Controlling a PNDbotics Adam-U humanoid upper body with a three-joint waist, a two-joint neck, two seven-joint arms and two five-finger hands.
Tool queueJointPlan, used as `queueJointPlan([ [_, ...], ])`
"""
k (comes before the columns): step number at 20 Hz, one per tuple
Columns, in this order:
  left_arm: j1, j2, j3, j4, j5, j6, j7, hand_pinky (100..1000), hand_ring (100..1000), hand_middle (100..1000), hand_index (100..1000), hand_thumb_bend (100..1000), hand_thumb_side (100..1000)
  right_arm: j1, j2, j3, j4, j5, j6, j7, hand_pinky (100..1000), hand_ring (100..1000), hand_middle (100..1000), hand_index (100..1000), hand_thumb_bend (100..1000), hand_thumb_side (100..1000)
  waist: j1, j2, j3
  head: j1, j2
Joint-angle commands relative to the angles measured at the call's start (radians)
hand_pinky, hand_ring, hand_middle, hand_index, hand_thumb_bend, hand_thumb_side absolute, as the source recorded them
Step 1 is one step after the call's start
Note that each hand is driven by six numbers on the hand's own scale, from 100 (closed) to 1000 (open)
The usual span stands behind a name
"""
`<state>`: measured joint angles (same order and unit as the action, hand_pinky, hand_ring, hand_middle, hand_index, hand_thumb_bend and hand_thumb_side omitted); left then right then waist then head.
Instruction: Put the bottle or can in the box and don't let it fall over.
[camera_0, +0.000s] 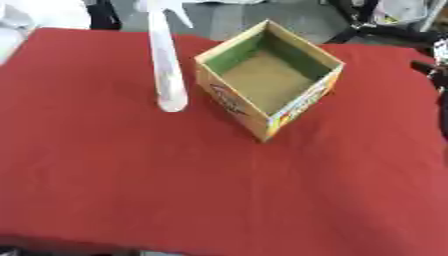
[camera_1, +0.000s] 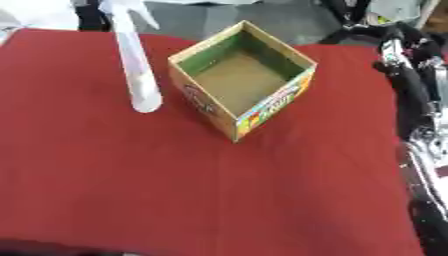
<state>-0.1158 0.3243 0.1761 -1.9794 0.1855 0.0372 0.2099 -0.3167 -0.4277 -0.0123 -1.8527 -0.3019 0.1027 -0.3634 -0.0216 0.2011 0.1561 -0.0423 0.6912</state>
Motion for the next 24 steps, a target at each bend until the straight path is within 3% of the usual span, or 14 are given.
queueJointPlan([
  [1, -0.005, 0.029, 0.009, -0.021, -0.006, -0.005, -0.001, 696, 767, 745, 747, 100, 721, -0.014, -0.031, -0.013, -0.032, 0.009, 0.000, -0.001, 808, 837, 833, 855, 100, 478, 0.003, -0.010, 0.004, -0.021, -0.010],
  [5, -0.002, 0.037, 0.010, -0.021, -0.008, -0.009, 0.000, 696, 767, 745, 745, 100, 717, -0.010, -0.031, -0.015, -0.033, 0.010, 0.001, -0.002, 808, 836, 833, 855, 100, 481, 0.004, -0.014, 0.013, -0.033, -0.002],
  [10, 0.007, 0.042, 0.013, -0.021, -0.014, -0.015, 0.003, 696, 767, 745, 745, 100, 719, -0.006, -0.028, -0.020, -0.033, 0.011, -0.001, -0.007, 808, 836, 833, 855, 100, 485, 0.008, -0.007, 0.002, -0.059, -0.014],
  [16, 0.013, 0.055, 0.014, -0.021, -0.019, -0.024, 0.005, 696, 767, 745, 745, 100, 713, -0.003, -0.026, -0.025, -0.035, 0.011, -0.004, -0.011, 808, 836, 833, 855, 100, 483, 0.015, -0.008, -0.022, -0.056, -0.023],
  [24, 0.014, 0.065, 0.015, -0.021, -0.019, -0.029, 0.007, 696, 767, 745, 745, 100, 713, 0.001, -0.023, -0.031, -0.034, 0.010, -0.007, -0.019, 808, 835, 832, 855, 100, 488, 0.016, -0.006, -0.038, -0.047, -0.057],
])
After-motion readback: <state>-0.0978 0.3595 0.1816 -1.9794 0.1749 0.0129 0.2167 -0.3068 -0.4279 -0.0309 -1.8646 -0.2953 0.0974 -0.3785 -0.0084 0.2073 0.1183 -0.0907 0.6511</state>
